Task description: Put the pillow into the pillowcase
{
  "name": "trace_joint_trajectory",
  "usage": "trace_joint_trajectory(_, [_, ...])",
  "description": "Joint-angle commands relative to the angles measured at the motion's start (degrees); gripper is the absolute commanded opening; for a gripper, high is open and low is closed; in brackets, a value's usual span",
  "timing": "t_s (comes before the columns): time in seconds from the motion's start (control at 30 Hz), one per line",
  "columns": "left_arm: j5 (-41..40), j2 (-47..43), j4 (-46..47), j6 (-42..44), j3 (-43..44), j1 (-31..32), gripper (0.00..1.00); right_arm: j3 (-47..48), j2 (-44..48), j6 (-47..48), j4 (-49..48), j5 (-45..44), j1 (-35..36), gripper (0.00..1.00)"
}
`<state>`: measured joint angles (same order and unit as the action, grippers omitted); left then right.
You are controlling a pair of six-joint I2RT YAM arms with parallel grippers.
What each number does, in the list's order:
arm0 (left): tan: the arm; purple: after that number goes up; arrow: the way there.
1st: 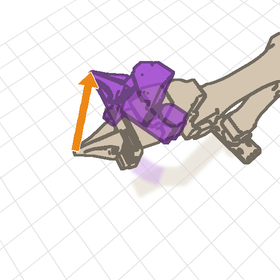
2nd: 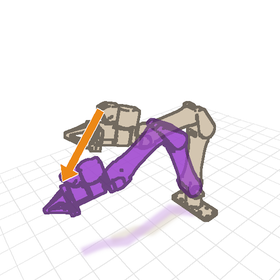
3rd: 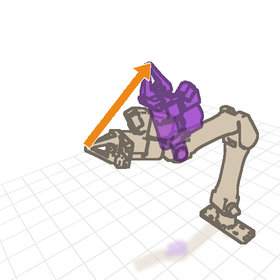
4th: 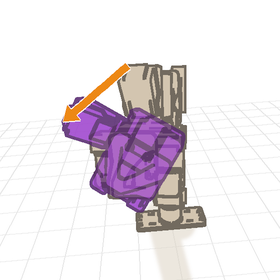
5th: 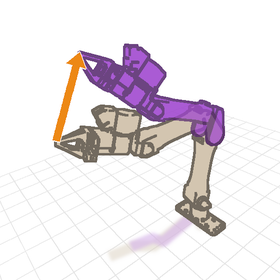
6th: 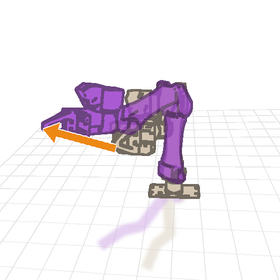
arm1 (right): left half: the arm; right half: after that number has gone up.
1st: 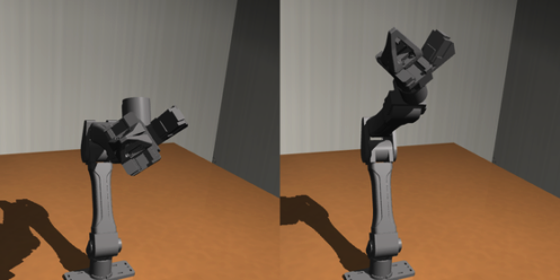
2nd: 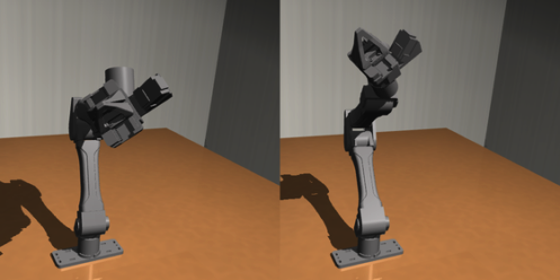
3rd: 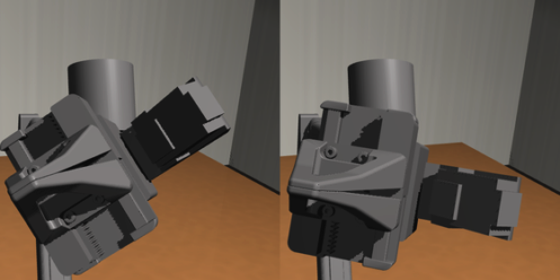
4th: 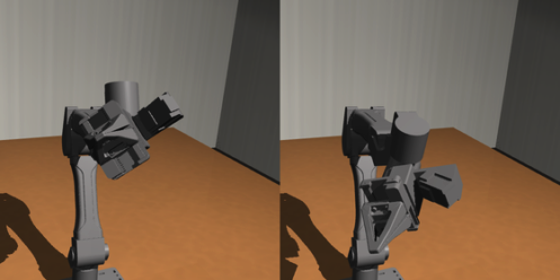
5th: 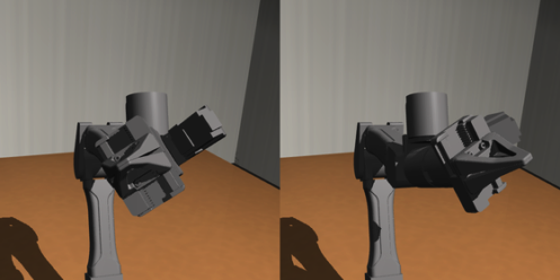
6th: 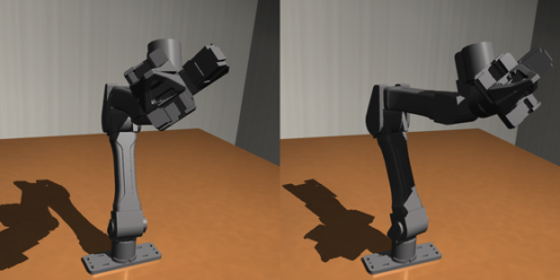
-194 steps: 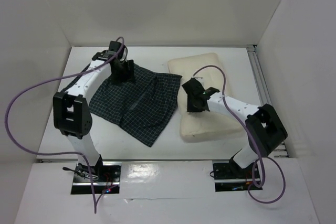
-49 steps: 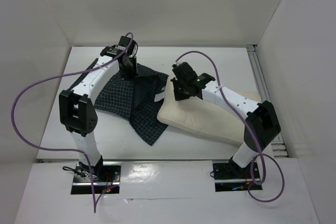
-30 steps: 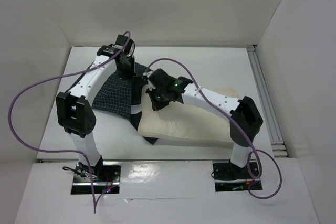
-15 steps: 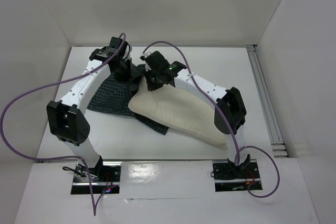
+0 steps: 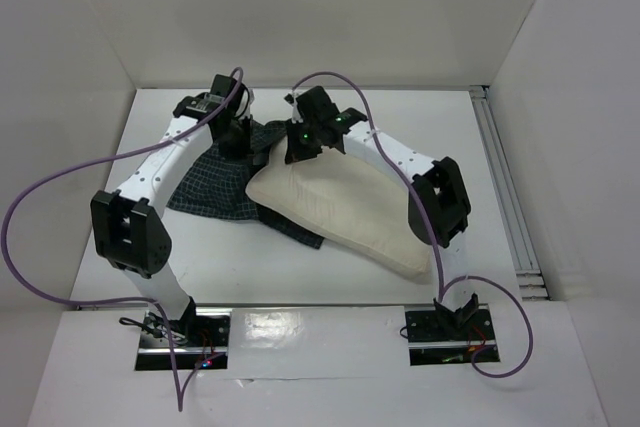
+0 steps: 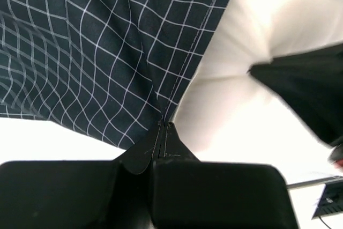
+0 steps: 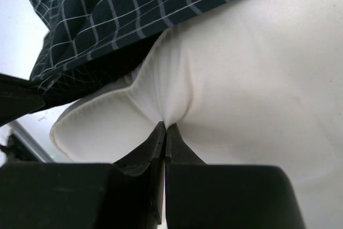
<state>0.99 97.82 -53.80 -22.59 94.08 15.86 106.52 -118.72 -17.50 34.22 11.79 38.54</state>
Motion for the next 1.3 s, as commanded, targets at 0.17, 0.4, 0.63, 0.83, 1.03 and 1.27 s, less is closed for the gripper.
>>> trace_joint_trajectory(0.17, [-2.2,-2.9,-3.1,1.1,-3.0,0.0,0.00,-2.7,0.8,-6.3,-10.1,5.9,-6.5,0.00])
trace_joint_trajectory(0.4, [-3.4,-5.2,-3.6,2.2,-4.1,0.5,0.00,-2.9,-0.6,-12.7,-15.5,7.9,-7.6,0.00])
trace_joint_trajectory(0.63, [-7.0,-5.8,-4.7,1.7,-5.9,0.5,0.00,-8.3,-0.6,-18.8,-22.7,12.5,-10.3,0.00])
trace_joint_trajectory(0.83, [-8.2,-6.3,-5.4,0.6,-7.8,0.5,0.00,-9.0,0.0,-23.1,-26.3,13.2,-11.7,0.00])
trace_joint_trajectory(1.03, [-8.2,-7.5,-6.0,0.6,-9.2,1.0,0.00,-11.1,0.7,-27.0,-28.2,10.6,-12.7,0.00])
trace_joint_trajectory(1.27, [-7.6,-9.2,-7.2,1.2,-6.7,2.1,0.00,-13.2,1.7,-33.6,-32.0,2.7,-12.1,0.00])
